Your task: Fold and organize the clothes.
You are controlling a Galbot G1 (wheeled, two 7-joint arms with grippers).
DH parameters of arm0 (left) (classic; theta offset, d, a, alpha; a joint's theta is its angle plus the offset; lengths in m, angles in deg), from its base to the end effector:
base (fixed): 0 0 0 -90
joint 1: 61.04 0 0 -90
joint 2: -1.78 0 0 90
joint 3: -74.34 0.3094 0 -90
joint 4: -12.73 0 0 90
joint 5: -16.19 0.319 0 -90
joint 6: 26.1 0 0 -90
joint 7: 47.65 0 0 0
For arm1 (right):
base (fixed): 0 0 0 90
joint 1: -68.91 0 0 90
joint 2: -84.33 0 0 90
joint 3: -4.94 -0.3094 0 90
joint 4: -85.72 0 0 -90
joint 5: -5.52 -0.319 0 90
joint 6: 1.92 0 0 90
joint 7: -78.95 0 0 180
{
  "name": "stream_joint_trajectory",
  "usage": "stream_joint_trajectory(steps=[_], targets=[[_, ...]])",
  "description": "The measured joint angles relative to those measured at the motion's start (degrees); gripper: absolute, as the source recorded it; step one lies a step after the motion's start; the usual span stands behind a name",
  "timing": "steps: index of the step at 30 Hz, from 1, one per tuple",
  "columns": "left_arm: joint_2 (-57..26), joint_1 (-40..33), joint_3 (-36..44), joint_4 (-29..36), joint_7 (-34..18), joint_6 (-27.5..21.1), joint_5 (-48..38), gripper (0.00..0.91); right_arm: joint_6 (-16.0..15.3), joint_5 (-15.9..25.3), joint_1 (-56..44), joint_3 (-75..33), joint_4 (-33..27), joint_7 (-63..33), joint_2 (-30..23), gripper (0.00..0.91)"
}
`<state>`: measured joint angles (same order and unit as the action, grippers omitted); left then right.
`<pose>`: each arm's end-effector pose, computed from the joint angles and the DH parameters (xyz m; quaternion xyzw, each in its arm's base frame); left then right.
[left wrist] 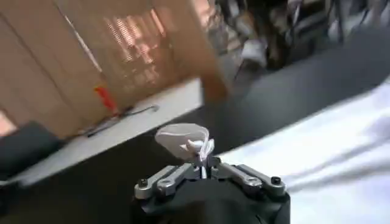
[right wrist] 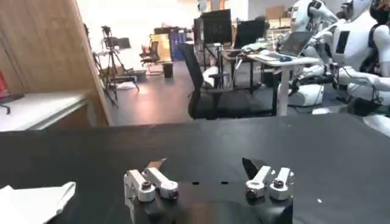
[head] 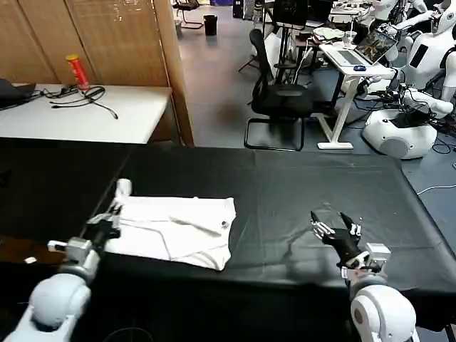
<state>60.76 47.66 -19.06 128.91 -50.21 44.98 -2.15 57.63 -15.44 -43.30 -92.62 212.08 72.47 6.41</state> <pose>0.2271 0.1015 -0.2202 -0.0460 -0.9867 -0.1167 0.1030 0.1940 -0.0582 -0.1986 -0.0237 -0.9891 -0.0429 0.1391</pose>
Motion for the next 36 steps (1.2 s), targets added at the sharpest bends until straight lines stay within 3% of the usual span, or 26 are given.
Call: stream_joint_trajectory(steps=[12,25,26,27,36], targets=[[6.3,-2.1,13.4,5.6,-1.7,-3.6,-6.7,0.0,0.1,0.7,-2.2,-2.1,0.7,0.1,-1.0,0.878],[10.6,-4.0,19.6,3.7,-1.7,-3.2,-6.2,0.0,0.0,1.1,-2.2,-1.8,0.5,0.5,-1.2,0.878],[10.8,-4.0,19.8,3.5,-1.7,-3.1,-5.8,0.488,-0.1,1.1,-2.2,-1.7,0.5,0.9,-1.1,0.878],[11.0,-4.1,19.9,3.2,-1.7,-3.1,-5.3,0.878,-0.1,1.1,-2.2,-1.5,0.5,1.1,-1.0,0.878],[13.6,-3.6,21.7,1.8,-0.4,-3.2,-4.2,0.878,-0.1,0.9,-1.2,1.6,-0.9,2.1,0.6,0.878]])
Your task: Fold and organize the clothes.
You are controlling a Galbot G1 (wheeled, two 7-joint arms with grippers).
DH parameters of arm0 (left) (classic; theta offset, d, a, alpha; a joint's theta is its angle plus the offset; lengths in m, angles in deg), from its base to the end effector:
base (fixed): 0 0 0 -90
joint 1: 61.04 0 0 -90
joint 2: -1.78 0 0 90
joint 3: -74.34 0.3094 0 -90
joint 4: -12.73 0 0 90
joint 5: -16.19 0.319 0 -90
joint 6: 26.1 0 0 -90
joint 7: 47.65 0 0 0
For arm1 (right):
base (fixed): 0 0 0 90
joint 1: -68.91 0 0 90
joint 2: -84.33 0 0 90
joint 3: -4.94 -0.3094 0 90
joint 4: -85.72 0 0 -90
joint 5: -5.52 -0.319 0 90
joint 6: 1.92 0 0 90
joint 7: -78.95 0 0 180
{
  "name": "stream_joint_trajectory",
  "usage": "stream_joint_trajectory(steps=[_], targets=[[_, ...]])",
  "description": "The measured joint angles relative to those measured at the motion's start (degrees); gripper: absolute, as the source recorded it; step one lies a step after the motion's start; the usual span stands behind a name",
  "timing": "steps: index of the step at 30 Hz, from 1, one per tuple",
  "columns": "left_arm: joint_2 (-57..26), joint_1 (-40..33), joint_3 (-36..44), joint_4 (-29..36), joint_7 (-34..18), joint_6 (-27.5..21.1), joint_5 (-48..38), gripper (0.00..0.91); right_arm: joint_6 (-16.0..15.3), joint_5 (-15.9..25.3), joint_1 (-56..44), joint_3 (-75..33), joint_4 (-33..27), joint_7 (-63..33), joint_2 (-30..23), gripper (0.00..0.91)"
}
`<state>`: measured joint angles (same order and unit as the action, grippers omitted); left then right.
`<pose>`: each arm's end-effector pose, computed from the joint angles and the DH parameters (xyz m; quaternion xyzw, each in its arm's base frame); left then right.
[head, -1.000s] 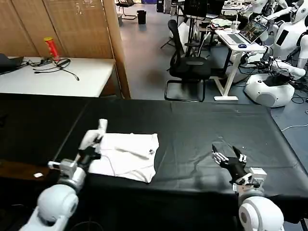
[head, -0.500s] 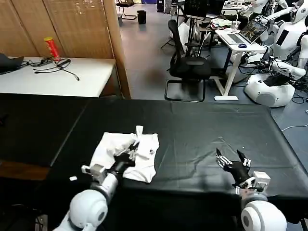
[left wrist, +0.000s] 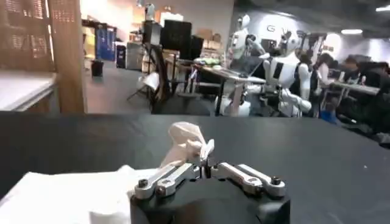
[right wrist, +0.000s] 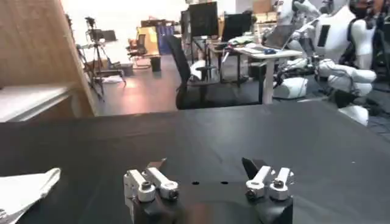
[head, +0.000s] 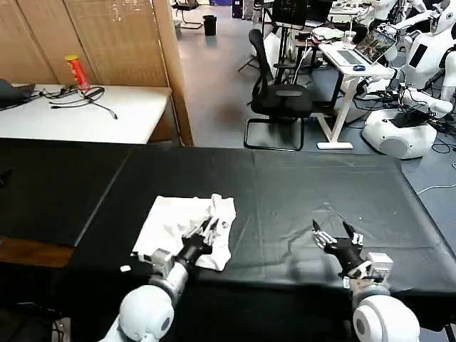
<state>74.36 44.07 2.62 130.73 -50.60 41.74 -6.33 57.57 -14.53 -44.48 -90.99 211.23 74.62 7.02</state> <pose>0.2116 -0.0365 -0.2423 -0.2062 -0.9658 0.0632 0.1441 0.1913 -0.0534 -0.2083 0.0040 -0.9865 -0.0368 0.1593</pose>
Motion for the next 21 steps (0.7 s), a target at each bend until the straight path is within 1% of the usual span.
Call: stream_joint_trajectory(steps=[2,6,10,13,18,21], targets=[[0.9,0.0,0.4,-0.1,0.3,0.0,-1.4,0.878,0.0,-0.3,0.7,1.3,-0.5,0.6,0.7,0.878],[2.1,-0.3,0.1,0.4,2.1,0.9,-5.1,0.878,-0.5,-2.4,2.4,4.0,-1.4,1.7,2.3,0.878],[1.4,-1.2,-1.8,0.4,2.8,3.3,-2.3,0.878,-0.7,-3.0,5.0,8.1,-2.7,2.7,4.7,0.878],[-0.3,-1.5,-4.3,-0.4,3.2,5.3,1.7,0.878,-0.5,-1.9,7.4,12.2,-4.3,3.0,5.6,0.878],[-3.6,-0.3,-9.2,-2.1,3.1,7.8,4.7,0.878,0.3,0.9,11.0,18.5,-7.7,3.3,5.2,0.878],[-4.3,0.9,-12.2,-3.3,3.1,9.7,7.0,0.878,0.8,4.0,13.2,22.1,-10.5,4.0,4.0,0.878]])
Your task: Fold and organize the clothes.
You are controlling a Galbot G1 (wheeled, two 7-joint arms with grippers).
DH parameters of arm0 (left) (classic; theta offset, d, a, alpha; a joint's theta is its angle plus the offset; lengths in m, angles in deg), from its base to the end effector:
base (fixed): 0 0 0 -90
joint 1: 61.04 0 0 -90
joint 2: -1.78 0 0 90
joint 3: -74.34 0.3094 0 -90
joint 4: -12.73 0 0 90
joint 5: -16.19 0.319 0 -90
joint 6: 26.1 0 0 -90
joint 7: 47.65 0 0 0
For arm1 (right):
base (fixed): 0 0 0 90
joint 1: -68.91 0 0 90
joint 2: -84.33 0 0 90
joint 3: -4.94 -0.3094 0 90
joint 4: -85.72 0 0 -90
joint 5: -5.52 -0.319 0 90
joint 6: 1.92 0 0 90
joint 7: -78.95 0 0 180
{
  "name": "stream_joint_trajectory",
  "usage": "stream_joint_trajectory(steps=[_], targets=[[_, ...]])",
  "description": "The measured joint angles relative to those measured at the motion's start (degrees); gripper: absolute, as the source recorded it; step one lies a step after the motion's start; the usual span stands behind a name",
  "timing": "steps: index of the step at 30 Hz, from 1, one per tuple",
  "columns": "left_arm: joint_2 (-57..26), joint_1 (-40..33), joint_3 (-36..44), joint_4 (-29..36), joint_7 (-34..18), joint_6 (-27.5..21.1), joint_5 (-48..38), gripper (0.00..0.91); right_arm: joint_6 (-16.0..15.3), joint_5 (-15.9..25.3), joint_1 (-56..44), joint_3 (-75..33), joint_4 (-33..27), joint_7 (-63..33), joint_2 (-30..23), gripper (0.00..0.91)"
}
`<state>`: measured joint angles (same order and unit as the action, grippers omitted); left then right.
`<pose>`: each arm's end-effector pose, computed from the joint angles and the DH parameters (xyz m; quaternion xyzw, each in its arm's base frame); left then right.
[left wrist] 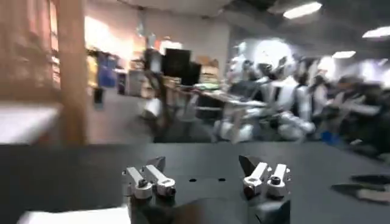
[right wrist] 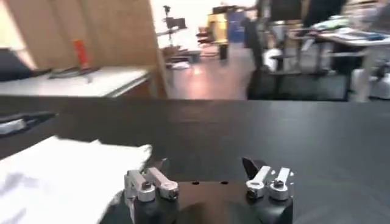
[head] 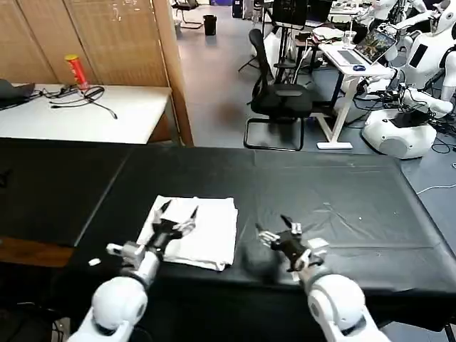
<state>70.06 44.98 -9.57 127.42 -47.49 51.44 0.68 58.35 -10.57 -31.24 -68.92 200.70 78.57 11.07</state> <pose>0.2287 0.0366 -0.2478 -0.1199 -0.9903 -0.0378 0.0598 0.2399 0.0267 -0.2364 0.1902 -0.9663 0.0087 0.1730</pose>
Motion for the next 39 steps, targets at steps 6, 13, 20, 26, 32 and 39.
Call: stream_joint_trajectory(steps=[6,13,20,26,32,39], targets=[[0.3,1.7,-5.3,-2.3,0.3,1.0,1.0,0.878,0.0,7.6,2.9,5.4,-5.1,0.4,-1.8,0.878],[0.5,2.1,-9.6,-4.6,0.8,1.0,-1.8,0.878,0.7,16.1,2.7,6.2,-7.9,-0.8,-2.2,0.878],[0.8,1.8,-11.9,-6.9,3.0,-0.5,-8.3,0.878,3.7,9.9,1.5,3.4,-5.8,-1.0,-3.1,0.878],[1.6,1.0,-12.7,-9.5,4.8,-1.7,-16.7,0.878,4.1,-0.9,-0.8,-1.0,-0.7,-1.0,-2.3,0.878],[1.7,0.1,-12.7,-11.4,6.0,-4.5,-23.8,0.878,4.0,-3.3,-3.1,-3.9,4.1,-1.2,-1.9,0.878],[1.7,-1.1,-13.3,-13.7,5.9,-7.7,-33.4,0.809,4.0,-3.9,-4.6,-5.2,8.0,-1.2,-2.2,0.878]])
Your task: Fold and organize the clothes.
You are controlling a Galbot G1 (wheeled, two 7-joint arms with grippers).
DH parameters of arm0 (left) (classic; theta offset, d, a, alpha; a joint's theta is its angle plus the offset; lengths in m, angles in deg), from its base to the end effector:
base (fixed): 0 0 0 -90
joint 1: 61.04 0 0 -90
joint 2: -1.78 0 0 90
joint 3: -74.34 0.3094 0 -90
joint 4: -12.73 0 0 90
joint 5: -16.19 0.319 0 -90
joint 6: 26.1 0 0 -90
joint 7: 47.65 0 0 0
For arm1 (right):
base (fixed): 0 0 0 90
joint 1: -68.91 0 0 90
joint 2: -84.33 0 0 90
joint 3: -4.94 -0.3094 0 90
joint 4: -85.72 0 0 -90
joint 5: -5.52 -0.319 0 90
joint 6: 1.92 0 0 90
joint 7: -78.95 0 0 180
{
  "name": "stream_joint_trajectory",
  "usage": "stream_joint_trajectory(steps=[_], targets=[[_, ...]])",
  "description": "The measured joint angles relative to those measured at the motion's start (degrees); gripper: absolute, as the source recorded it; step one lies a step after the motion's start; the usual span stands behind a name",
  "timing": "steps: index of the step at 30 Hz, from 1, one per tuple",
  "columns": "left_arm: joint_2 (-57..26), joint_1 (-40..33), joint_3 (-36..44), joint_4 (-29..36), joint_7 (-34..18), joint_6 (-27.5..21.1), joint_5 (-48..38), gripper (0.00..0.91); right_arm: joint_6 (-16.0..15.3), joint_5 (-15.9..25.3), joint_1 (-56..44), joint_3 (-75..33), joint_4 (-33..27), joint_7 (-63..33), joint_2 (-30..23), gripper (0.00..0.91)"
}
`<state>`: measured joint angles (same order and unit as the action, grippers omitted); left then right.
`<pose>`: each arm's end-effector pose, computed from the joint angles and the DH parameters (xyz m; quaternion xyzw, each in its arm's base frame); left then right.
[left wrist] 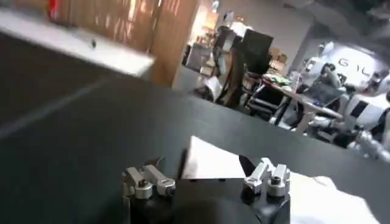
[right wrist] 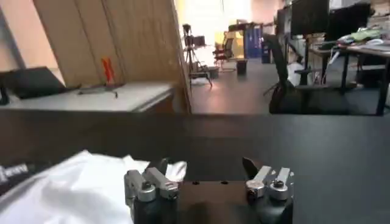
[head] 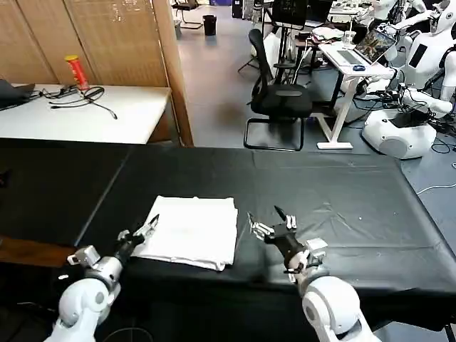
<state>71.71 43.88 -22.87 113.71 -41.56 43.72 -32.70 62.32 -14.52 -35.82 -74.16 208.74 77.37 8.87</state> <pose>0.2436 0.1222 -0.2926 -0.0642 -0.9512 0.2503 0.1687 0.2174 0.0149 -0.2060 0.1637 -0.9797 -0.0546 0.1022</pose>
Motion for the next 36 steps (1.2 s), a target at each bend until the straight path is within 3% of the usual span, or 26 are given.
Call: stream_joint_trajectory(steps=[1,2,3,4,7,12,17,26,36], targets=[[0.0,-0.1,-0.1,-0.2,0.1,-0.3,-1.1,0.683,0.0,-0.1,-0.2,-0.2,0.3,0.0,0.0,0.878],[0.0,-0.2,-0.1,-0.4,0.3,-0.5,-2.4,0.614,0.0,-0.1,-0.3,-0.4,0.6,0.0,0.0,0.878],[0.0,-0.2,-0.1,-0.5,0.3,-0.7,-3.5,0.332,0.1,-0.1,-0.5,-0.7,0.8,0.0,0.1,0.878],[0.0,-0.2,-0.1,-0.6,0.3,-1.1,-4.4,0.195,0.2,-0.1,-0.7,-0.9,1.0,0.0,0.1,0.878],[0.4,-0.7,-0.1,-0.9,-1.0,-1.8,-7.5,0.0,0.3,-0.1,-1.1,-1.6,1.5,0.0,0.2,0.878],[0.6,-1.1,-0.5,-1.7,-1.5,-2.2,-12.0,0.0,0.7,0.0,-1.6,-1.9,1.9,0.0,0.0,0.878],[0.7,-0.9,-0.5,-1.8,-1.6,-1.7,-11.0,0.0,1.0,0.9,-2.1,-1.9,2.1,0.0,-0.5,0.878],[-2.2,-0.3,-2.0,1.6,-4.4,-1.1,4.9,0.0,1.2,1.4,-3.2,-3.5,2.9,-0.1,-0.6,0.878],[-13.7,1.9,-6.8,6.2,-3.7,0.5,23.2,0.0,1.3,1.6,-3.2,-4.1,3.1,-0.2,-0.5,0.878]])
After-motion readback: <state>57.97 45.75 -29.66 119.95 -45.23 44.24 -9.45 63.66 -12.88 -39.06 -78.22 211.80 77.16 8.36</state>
